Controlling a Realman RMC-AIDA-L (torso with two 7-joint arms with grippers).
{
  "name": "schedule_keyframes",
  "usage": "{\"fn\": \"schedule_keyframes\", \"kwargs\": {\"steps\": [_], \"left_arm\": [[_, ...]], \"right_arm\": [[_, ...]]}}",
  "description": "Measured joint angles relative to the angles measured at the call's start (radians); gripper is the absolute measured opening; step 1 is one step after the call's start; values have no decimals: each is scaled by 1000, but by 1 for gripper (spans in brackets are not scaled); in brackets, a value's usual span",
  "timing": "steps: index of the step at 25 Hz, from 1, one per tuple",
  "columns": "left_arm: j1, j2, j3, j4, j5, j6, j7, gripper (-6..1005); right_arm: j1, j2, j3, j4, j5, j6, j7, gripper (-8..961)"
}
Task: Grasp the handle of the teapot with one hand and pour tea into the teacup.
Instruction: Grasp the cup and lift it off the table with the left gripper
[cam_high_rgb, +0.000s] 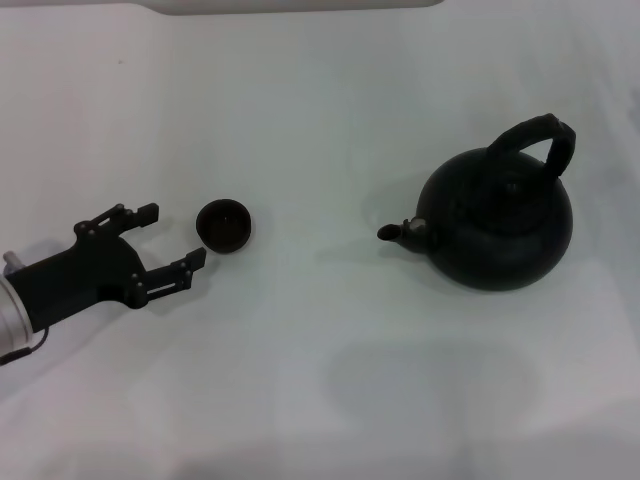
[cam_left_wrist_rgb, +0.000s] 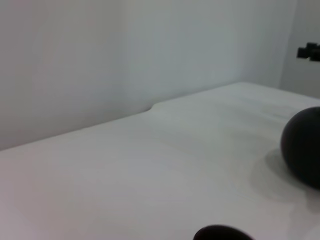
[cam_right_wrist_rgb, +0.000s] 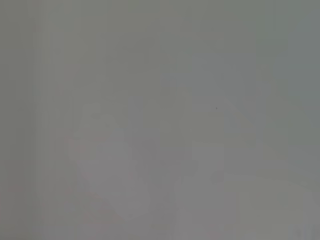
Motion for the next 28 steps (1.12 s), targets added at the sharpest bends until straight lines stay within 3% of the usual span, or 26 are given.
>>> {"fn": "schedule_keyframes", "kwargs": {"steps": [28], "left_arm": [[-69,2,66,-31,-20,-60,19,884]], "right_arm": [[0,2,-25,-26,0,-12,9,815]]}}
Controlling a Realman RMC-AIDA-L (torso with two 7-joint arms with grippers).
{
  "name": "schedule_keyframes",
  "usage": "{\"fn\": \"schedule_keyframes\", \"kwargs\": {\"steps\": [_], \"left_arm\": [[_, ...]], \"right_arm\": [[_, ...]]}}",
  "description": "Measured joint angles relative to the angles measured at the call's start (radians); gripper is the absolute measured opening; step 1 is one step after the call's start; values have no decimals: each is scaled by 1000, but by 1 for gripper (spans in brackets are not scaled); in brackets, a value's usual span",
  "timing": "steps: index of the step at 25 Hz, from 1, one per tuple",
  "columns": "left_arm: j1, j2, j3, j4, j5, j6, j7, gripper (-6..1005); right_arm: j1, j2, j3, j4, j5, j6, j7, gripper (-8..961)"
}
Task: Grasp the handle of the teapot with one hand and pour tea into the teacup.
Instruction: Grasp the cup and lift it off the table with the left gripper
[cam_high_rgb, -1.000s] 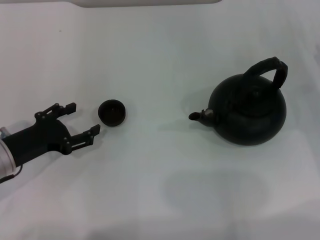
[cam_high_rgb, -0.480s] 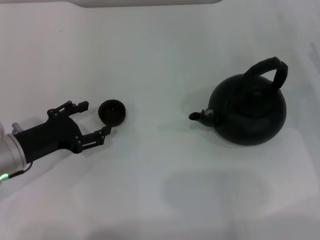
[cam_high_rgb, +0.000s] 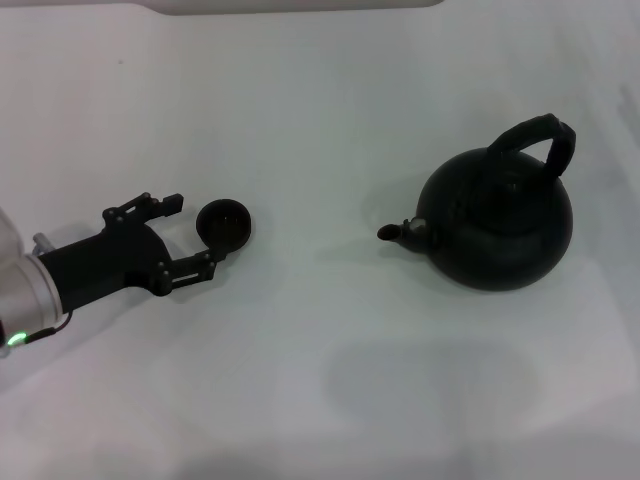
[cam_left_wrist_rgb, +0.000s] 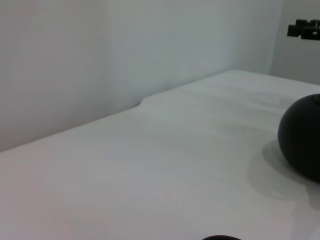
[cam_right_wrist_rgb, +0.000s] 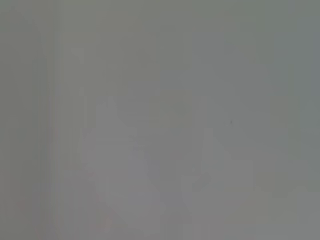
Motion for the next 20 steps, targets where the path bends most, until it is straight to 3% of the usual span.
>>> {"fn": "schedule_keyframes", "kwargs": {"steps": [20], "left_arm": [[-87,3,0,-81,8,-13,-1,883]], "right_arm": [[-6,2,-25,-26,2,-21,15,815]]}}
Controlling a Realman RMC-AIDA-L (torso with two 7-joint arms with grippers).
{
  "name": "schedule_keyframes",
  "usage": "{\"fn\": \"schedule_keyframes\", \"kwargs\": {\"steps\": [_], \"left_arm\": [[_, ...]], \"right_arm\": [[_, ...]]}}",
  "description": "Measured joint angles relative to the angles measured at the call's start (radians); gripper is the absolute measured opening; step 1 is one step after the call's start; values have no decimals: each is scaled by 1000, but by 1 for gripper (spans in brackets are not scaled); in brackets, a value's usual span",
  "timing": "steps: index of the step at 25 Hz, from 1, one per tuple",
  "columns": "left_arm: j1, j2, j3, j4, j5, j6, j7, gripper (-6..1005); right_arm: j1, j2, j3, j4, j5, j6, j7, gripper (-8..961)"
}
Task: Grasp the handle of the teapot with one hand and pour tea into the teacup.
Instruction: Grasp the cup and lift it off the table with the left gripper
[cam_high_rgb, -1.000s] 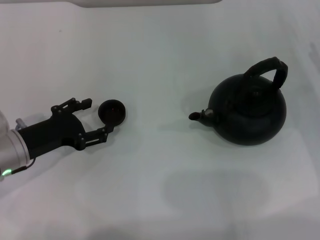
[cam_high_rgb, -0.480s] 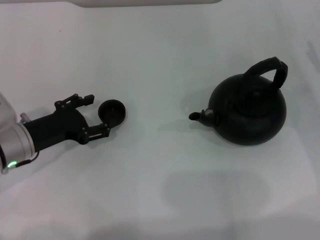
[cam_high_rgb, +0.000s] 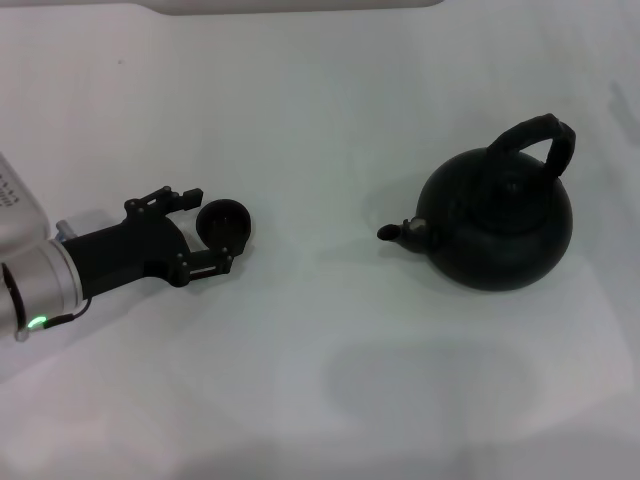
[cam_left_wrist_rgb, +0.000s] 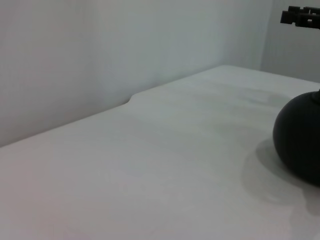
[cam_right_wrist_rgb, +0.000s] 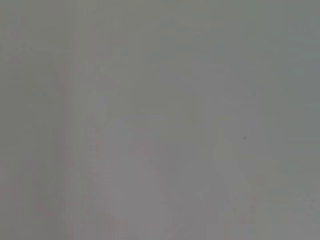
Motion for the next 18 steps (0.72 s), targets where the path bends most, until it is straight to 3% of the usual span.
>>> {"fn": "schedule_keyframes", "kwargs": {"steps": [7,18], "left_arm": [[46,0,-6,61,-7,22,-6,883],[45,1,-4,51,-1,-2,-23,885]], "right_arm": [[-7,0,-1,0,4,-9,1,816],[-7,0,-1,2,-1,-15,2,815]]}}
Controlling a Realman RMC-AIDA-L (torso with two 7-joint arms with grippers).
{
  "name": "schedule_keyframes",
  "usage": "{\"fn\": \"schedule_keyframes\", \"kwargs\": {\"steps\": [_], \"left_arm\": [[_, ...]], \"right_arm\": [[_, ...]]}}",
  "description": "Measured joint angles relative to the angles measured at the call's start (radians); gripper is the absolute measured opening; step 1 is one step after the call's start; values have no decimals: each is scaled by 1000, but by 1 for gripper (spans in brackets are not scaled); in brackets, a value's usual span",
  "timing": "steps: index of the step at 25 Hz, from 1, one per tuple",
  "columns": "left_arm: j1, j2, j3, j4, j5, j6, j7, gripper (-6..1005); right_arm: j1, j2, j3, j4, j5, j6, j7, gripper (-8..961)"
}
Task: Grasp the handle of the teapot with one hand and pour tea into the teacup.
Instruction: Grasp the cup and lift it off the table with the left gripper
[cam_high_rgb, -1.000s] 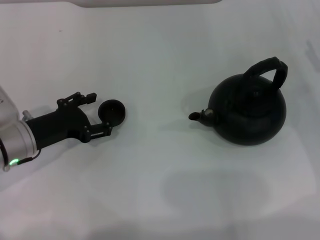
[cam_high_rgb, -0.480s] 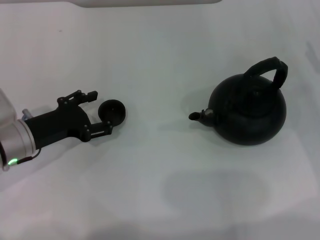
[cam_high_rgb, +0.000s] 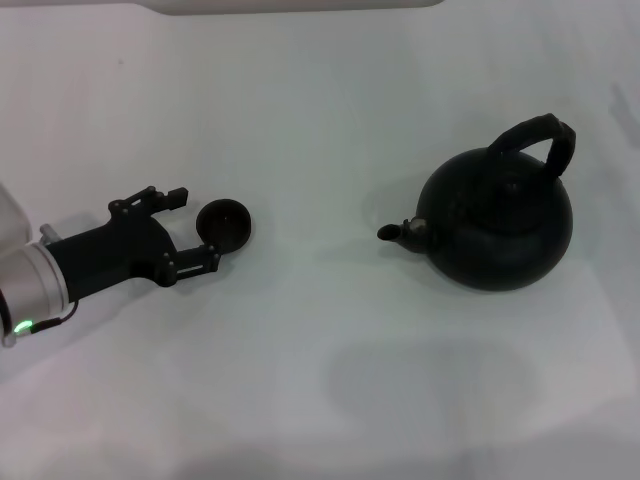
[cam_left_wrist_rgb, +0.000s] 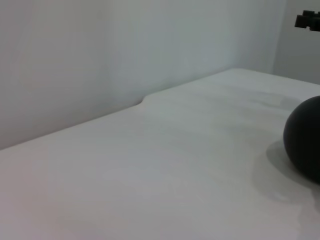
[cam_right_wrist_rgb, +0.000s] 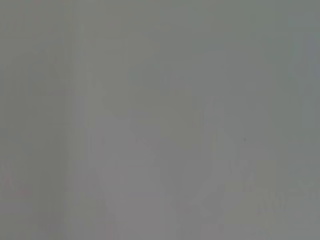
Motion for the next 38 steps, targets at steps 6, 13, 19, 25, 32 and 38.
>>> {"fn": "schedule_keyframes", "kwargs": {"steps": [6,13,19,25,32,38], "left_arm": [[-10,2,16,-15,3,8,-24,884],[-22,4,29,-25,5,5,-33,883],[-22,2,24,-25,5,-15,-41,880],[-33,2,24,-25,5,-30,-41,879],[-54,2,29,-25,5,-22,-42,880],[-63,1,31,-34,5,-22,-45,878]], "right_arm": [[-2,0,-12,3,1,-16,7,816],[-8,0,-12,8,3,-27,9,815],[-13,0,-12,8,1,-41,10,815],[-23,0,-12,9,-1,-56,12,815],[-23,0,-12,6,-1,-58,13,814],[-23,0,-12,4,2,-65,16,814]]}}
